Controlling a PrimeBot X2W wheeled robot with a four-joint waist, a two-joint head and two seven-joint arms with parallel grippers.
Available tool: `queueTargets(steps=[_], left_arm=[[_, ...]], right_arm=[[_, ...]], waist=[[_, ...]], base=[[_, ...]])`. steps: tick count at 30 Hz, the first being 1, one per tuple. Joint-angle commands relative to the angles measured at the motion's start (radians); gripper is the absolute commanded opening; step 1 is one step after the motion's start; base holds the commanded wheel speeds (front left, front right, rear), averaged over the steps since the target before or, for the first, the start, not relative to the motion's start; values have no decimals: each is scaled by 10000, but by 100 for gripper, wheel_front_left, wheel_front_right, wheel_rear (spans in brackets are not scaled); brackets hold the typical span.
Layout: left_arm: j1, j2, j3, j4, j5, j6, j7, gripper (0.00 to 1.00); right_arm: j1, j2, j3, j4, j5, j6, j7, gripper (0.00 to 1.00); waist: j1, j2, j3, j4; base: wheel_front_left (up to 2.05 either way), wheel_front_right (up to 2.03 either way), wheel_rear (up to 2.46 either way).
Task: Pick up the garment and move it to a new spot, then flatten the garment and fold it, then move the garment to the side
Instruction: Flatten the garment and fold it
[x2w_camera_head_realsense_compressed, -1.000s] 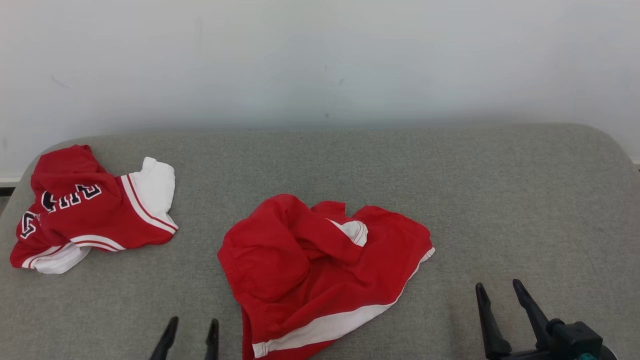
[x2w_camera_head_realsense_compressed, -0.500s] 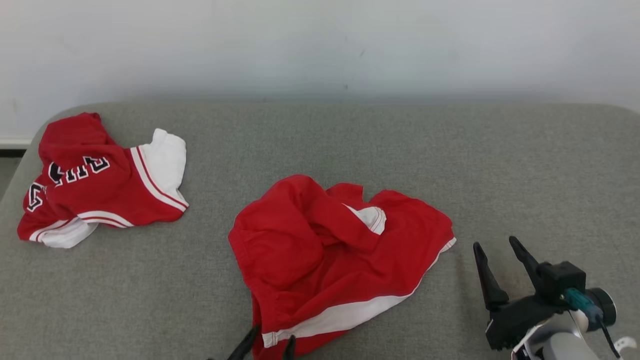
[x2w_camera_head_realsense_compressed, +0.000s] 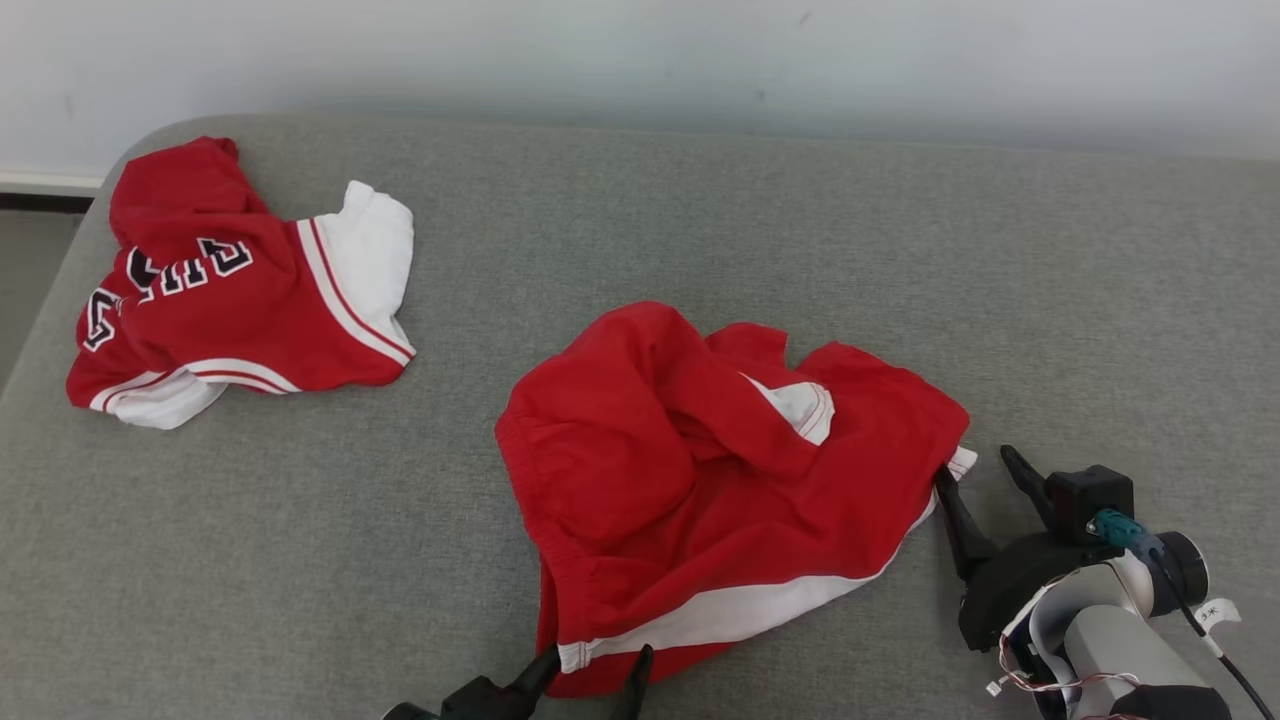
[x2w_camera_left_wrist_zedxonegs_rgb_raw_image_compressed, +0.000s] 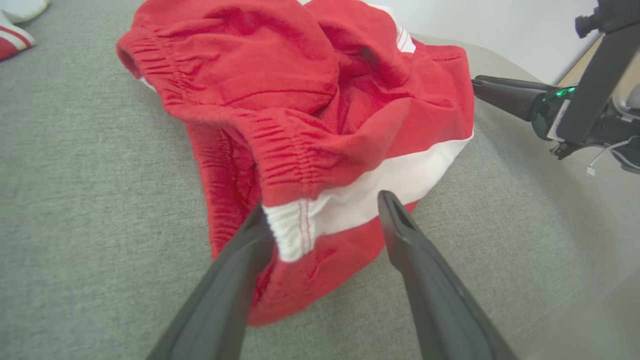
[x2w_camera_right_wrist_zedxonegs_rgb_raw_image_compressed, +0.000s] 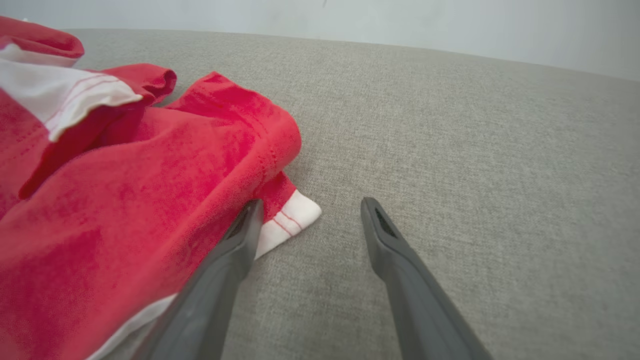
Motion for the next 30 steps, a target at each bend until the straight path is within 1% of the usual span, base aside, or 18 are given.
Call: queueTargets(steps=[1, 4, 5, 6, 7, 8, 12, 19, 25, 28, 29, 30], left_arm=[[-136, -30, -70, 22, -66, 15, -8, 100], [-222, -54, -299, 25, -226, 15, -8, 100], [-248, -62, -341, 33, -273, 15, -8, 70], [-274, -67, -391, 47, -315, 14, -8, 42], [-302, -74, -430, 84, -356, 14, -8, 0], [-357, -84, -452, 109, -407, 14, -8, 0], [-443, -122, -383, 109, -524, 12, -8, 0], [-278, -90, -195, -151, -839, 12, -8, 0], [-873, 318, -274, -507, -1054, 13, -8, 0], [-1446, 629, -479, -581, -1172, 12, -8, 0], [-1446, 629, -479, -581, -1172, 12, -8, 0], [-1731, 767, -575, -569, -1202, 13, -8, 0]], right_arm=[[-196, -6, 103, 209, 130, 12, -73, 100], [-404, 105, 305, 698, 408, 12, -78, 100], [-437, 136, 352, 833, 510, 12, -58, 91], [-469, 170, 428, 921, 608, 12, -54, 42], [-505, 195, 514, 916, 688, 12, -52, 2], [-511, 208, 570, 880, 745, 12, -54, 0], [-351, 149, 669, 568, 1023, 12, -61, 0], [611, 45, 426, -474, 1816, 10, -72, 0], [1229, -135, 616, -1354, 2782, 10, -73, 0], [1091, -392, 877, -1709, 3082, 10, -74, 0], [1091, -392, 877, -1709, 3082, 10, -74, 0], [960, -386, 936, -1825, 3297, 10, -73, 0]], waist=[[-2, -1, 181, 217], [-2, -1, 252, 375], [-2, -1, 276, 411], [-2, -1, 296, 441], [-2, -1, 314, 459], [-2, -1, 327, 471], [-2, -1, 232, 412], [-2, -1, -367, -18], [-2, -1, -875, -650], [-2, -1, -945, -1006], [-2, -1, -945, -1006], [-2, -1, -917, -1131]], base=[[0, 0, 0], [0, 0, 0], [0, 0, 0], [0, 0, 0], [0, 0, 0], [0, 0, 0], [0, 0, 0], [0, 0, 0], [0, 0, 0], [0, 0, 0], [0, 0, 0], [0, 0, 0]])
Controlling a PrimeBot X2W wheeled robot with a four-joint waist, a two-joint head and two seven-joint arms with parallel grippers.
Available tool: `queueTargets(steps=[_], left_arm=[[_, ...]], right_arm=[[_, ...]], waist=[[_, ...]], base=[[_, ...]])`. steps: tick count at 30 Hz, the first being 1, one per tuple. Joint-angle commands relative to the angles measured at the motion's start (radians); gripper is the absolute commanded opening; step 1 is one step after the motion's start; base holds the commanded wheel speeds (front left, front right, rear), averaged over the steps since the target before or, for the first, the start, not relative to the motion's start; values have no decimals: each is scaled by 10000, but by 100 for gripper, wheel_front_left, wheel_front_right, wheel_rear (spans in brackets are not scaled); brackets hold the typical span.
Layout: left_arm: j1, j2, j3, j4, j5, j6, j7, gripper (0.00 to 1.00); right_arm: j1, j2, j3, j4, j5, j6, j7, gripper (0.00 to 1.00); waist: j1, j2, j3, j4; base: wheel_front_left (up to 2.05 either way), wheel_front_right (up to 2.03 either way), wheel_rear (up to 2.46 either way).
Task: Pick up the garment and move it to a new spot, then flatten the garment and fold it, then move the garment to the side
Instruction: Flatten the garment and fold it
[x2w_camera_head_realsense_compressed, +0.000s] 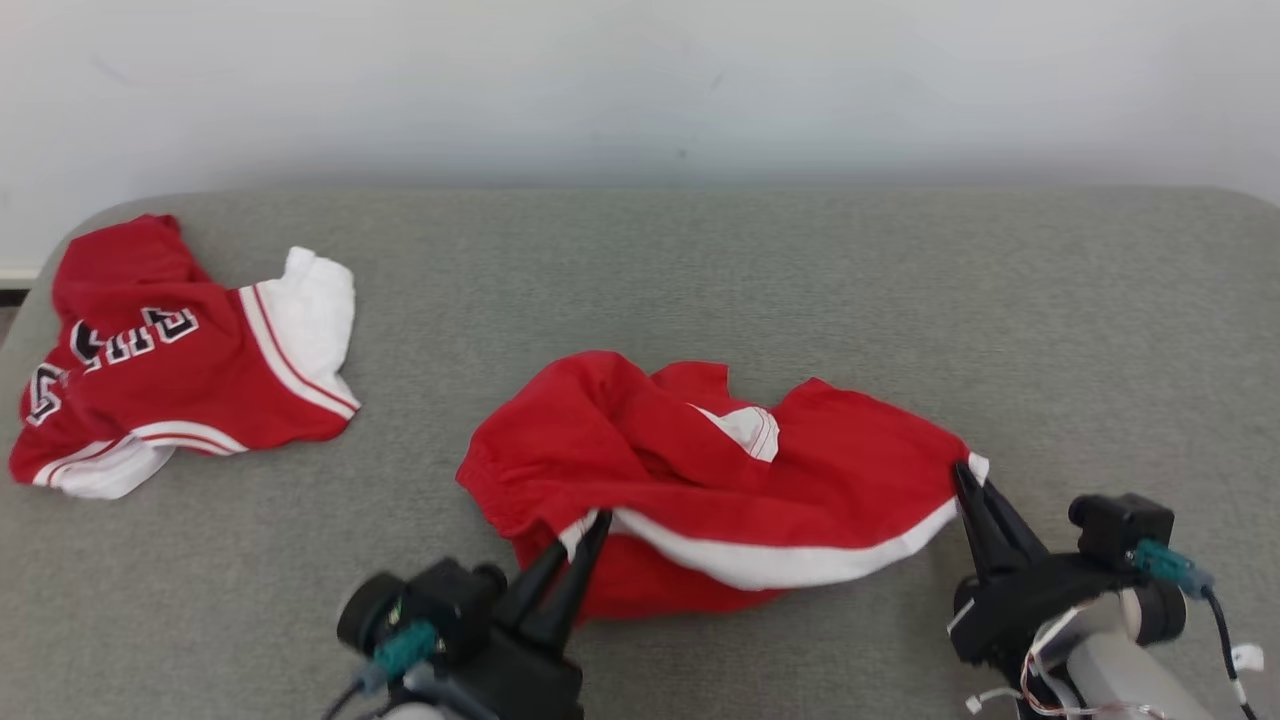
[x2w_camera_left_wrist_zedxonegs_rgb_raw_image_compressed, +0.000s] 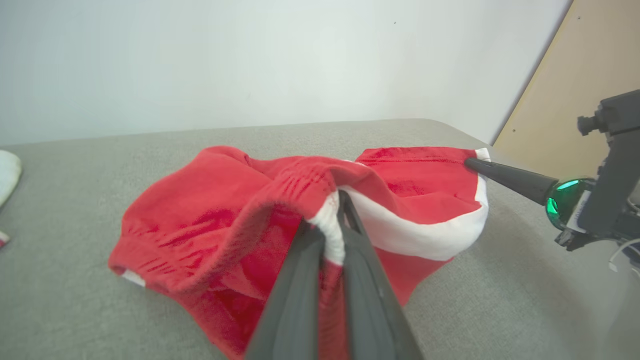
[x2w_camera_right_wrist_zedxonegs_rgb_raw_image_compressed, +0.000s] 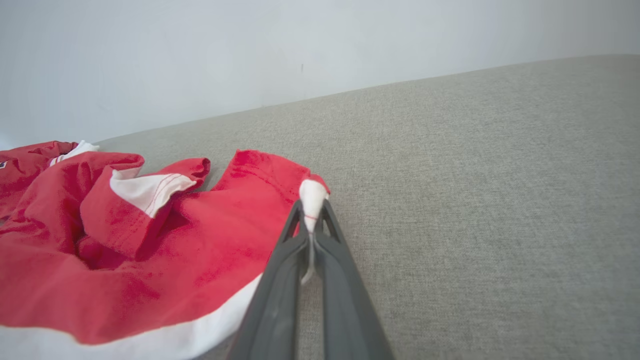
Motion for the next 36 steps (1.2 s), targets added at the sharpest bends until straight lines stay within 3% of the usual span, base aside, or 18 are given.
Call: queueTargets(steps=[1, 9, 17, 22, 26, 36], left_arm=[[-393, 133, -80, 9, -55, 15, -8, 0], [-4244, 1046, -816, 372, -1214, 15, 730, 0], [-9223, 1412, -875, 1497, -2750, 15, 1814, 0], [-12182, 1105, -491, 2706, -3400, 15, 1982, 0], [-14125, 945, -1019, 3519, -3437, 15, 2089, 0], [-16916, 790, -2018, 5383, -4128, 15, 1926, 0]], right_arm=[[-203, -66, 58, -97, 207, 10, -5, 0], [-2334, -620, 362, -542, 1291, 10, 422, 0], [-6303, -704, 93, -353, 2305, 12, 1933, 0], [-9135, -634, -442, 194, 2585, 10, 2514, 0], [-11092, -494, -687, 824, 2464, 12, 2627, 0], [-14335, -269, -491, 2837, 1368, 12, 2330, 0]], waist=[[1, -1, -165, -504], [1, -1, 687, -1106], [1, -1, 2770, -1691], [1, -1, 4142, -1868], [1, -1, 4869, -1994], [1, -1, 5820, -2393]], base=[[0, 0, 0], [0, 0, 0], [0, 0, 0], [0, 0, 0], [0, 0, 0], [0, 0, 0]])
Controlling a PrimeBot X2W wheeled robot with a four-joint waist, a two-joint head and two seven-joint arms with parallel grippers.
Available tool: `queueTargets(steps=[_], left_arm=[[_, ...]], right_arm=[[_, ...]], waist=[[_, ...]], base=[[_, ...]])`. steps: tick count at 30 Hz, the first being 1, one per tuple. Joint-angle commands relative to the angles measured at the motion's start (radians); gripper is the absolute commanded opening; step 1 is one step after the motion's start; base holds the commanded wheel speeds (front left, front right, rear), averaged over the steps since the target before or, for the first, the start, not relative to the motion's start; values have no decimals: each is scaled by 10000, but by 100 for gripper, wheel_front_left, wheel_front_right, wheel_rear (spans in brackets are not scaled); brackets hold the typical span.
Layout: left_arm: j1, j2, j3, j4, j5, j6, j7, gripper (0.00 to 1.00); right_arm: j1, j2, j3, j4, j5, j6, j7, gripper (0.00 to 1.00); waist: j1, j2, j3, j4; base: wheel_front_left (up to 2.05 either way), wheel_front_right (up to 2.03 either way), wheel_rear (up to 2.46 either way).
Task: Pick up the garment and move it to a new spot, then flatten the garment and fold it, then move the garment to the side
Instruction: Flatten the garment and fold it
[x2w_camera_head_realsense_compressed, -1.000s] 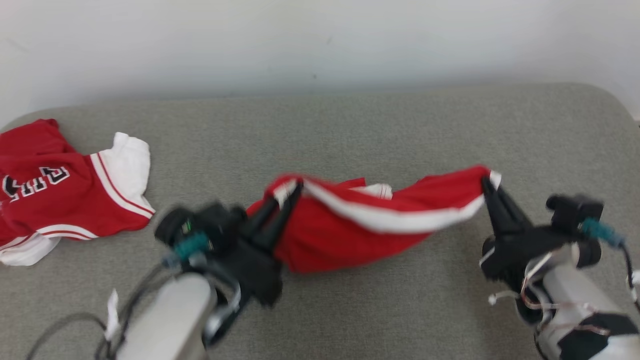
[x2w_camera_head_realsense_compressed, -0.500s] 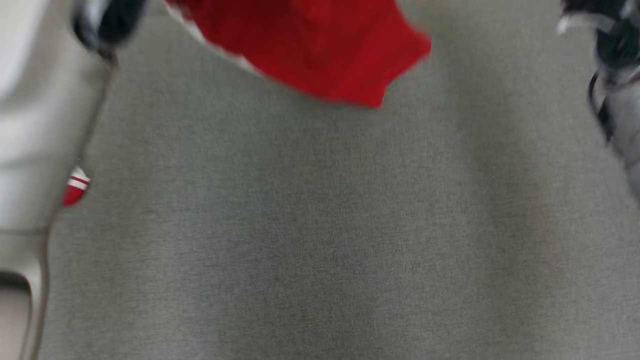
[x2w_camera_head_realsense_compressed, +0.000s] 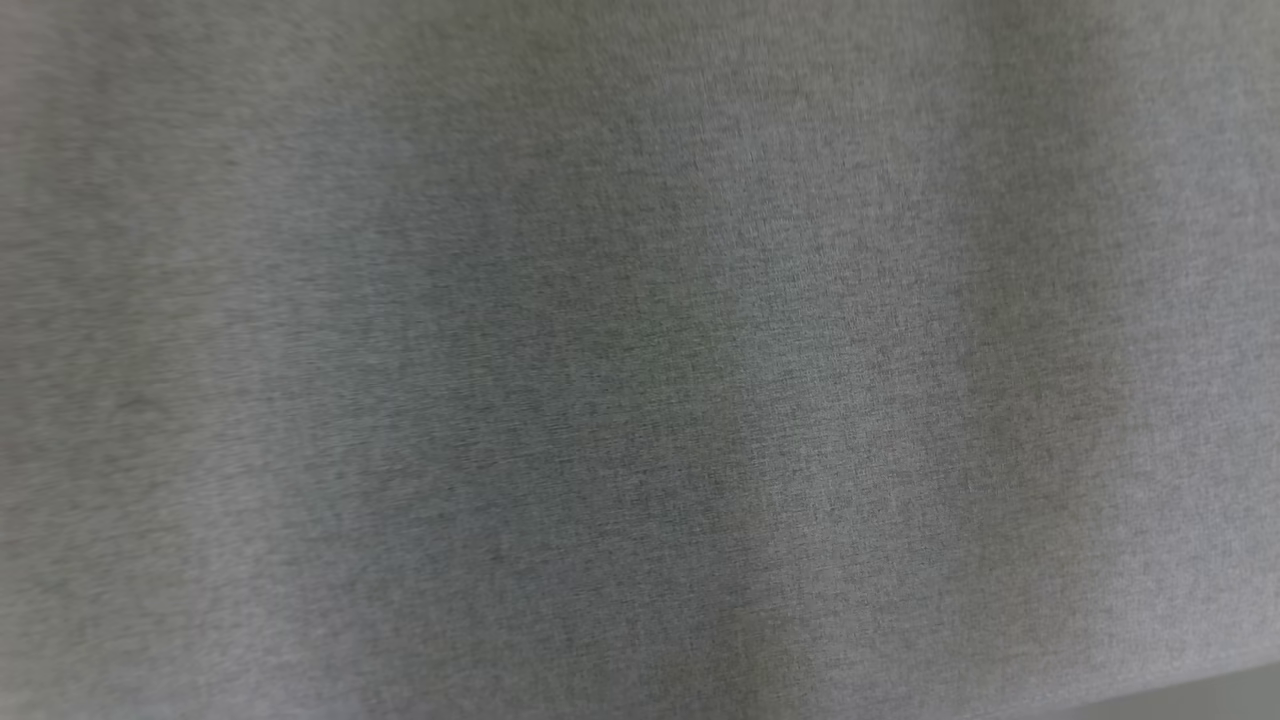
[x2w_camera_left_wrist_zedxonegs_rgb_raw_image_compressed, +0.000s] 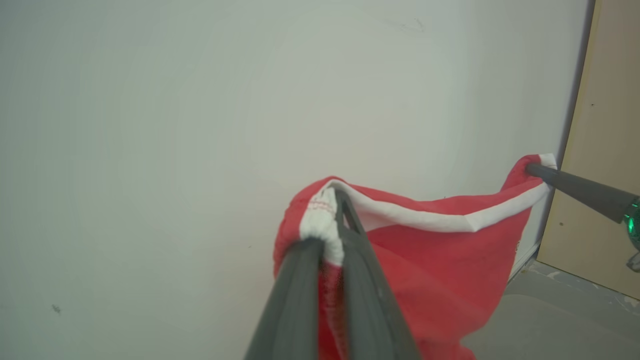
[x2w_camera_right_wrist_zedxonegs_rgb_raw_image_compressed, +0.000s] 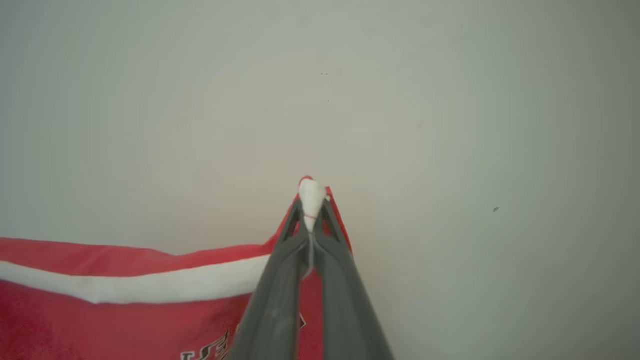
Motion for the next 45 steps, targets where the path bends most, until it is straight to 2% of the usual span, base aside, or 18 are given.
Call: queueTargets(steps=[1, 6, 14, 24, 31, 36, 42, 45], left_arm=[[-375, 1, -91, 179, -172, 15, -107, 0], [-1196, -41, -412, 834, -479, 15, -465, 0], [-1574, -24, -820, 1437, -998, 15, -889, 0], [-529, 176, -2022, 996, -1756, 15, -1314, 0], [2423, 1057, -2472, -475, -2591, 14, -1930, 0], [4964, 1806, -2069, -1918, -2438, 123, -1985, 0], [8599, 2334, -1113, -4419, -1710, 951, -1974, 0], [10349, 2383, -687, -5599, -1300, 1407, -1974, 0]], right_arm=[[-391, 49, 73, 215, -221, 14, -87, 0], [-1407, 166, 230, 933, -639, 12, -214, 0], [-2109, 310, 353, 1503, -689, 14, -457, 0], [-1029, 696, 885, 1399, -61, 14, -456, 0], [2028, 757, 1599, -77, 1265, 14, -275, 0], [4819, 256, 1711, -1438, 2425, 14, -346, 0], [8153, -437, 1757, -3124, 3337, 12, -494, 0], [9716, -726, 1732, -3844, 3600, 14, -520, 0]], waist=[[-4, -3, 667, -426], [-4, -3, 938, -527], [-4, -3, 1089, -512], [-4, -3, 1014, -468], [-4, -3, 4, -571], [-4, -3, -883, -540], [-4, -3, -1930, -426], [-4, -3, -2416, -312]], base=[[0, 0, 0], [0, 0, 0], [0, 0, 0], [0, 0, 0], [0, 0, 0], [0, 0, 0], [0, 0, 0], [0, 0, 0]])
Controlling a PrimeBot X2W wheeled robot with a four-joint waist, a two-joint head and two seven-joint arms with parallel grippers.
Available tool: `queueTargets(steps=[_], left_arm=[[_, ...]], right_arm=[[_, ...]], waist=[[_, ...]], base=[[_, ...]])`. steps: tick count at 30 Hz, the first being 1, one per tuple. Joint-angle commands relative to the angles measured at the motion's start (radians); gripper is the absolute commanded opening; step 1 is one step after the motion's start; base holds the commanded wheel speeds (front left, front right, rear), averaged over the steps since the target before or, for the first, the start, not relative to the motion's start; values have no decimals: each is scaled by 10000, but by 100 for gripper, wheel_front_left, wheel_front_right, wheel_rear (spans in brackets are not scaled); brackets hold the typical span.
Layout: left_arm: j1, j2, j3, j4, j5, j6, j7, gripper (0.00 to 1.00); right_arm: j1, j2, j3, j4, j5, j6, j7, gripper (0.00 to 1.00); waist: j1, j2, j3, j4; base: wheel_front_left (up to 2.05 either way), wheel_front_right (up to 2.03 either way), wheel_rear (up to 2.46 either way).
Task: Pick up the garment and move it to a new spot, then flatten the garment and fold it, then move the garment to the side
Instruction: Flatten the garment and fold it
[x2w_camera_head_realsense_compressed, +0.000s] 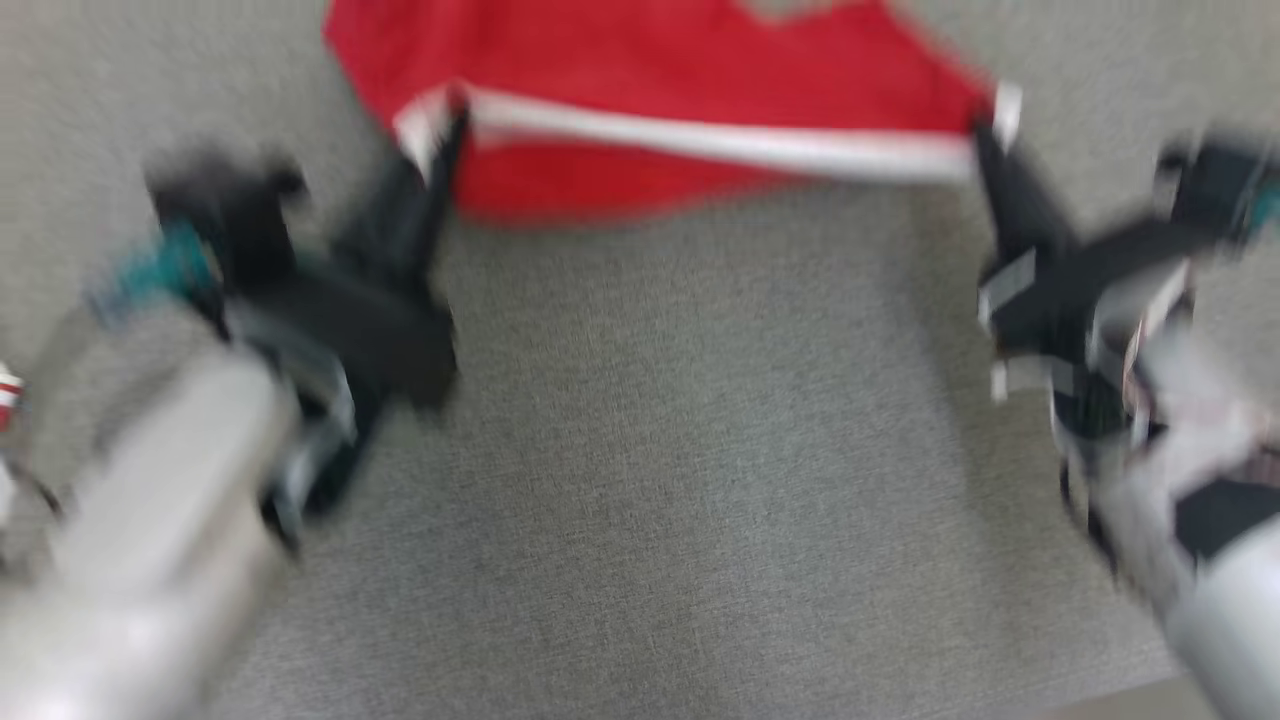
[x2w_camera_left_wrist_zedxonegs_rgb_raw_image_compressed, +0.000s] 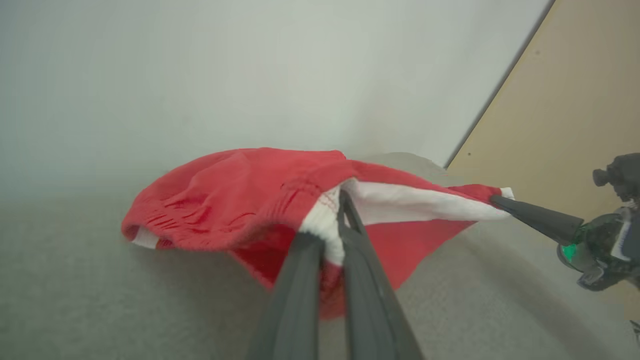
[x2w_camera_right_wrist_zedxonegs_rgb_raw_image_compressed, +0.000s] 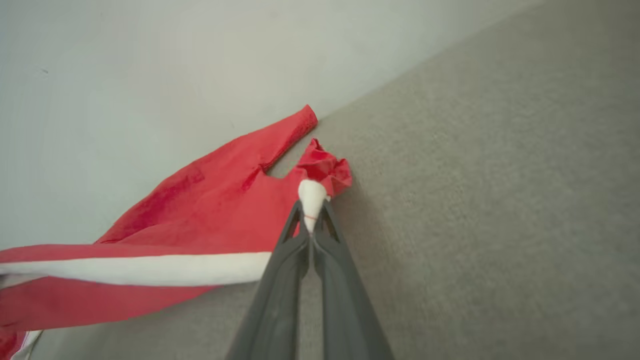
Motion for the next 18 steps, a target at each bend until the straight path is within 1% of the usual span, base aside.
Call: queueTargets(steps=[1, 3, 4, 5, 6, 8, 13, 14, 18], left_arm=[[1111, 13, 174, -621, 300, 217, -7, 0], [2145, 36, 200, -1088, 467, 308, -7, 0], [2574, -34, 377, -1327, 531, 385, -9, 0], [2574, -34, 377, -1327, 531, 385, -9, 0], [3080, -110, 379, -1485, 581, 379, -8, 0], [3948, -120, 535, -1774, 806, 498, -8, 0], [5800, -371, 528, -2017, 1191, 352, -10, 0], [6038, -416, 587, -2020, 1262, 391, -10, 0], [7196, -710, 762, -2184, 1522, 307, -10, 0]], right_arm=[[966, -203, -32, -347, 158, 14, -28, 0], [1887, -349, -131, -731, 232, 14, -21, 0], [2312, -404, -234, -892, 307, 14, -41, 0], [2312, -404, -234, -892, 307, 14, -41, 0], [2778, -464, -292, -1039, 297, 14, -19, 0], [3591, -574, -470, -1337, 265, 14, 17, 0], [5598, -711, -1164, -1967, 253, 12, 135, 0], [5943, -722, -1310, -2083, 183, 12, 161, 0], [7457, -532, -1987, -2645, -25, 12, 403, 0]], waist=[[3, 2, -1033, 219], [3, 2, -1319, 314], [3, 2, -1466, 368], [3, 2, -1466, 368], [3, 2, -1622, 429], [3, 2, -1860, 490], [3, 2, -2484, 740], [3, 2, -2607, 766], [3, 2, -3027, 831]], base=[[0, 0, 0], [0, 0, 0], [0, 0, 0], [0, 0, 0], [0, 0, 0], [0, 0, 0], [0, 0, 0], [0, 0, 0], [0, 0, 0]])
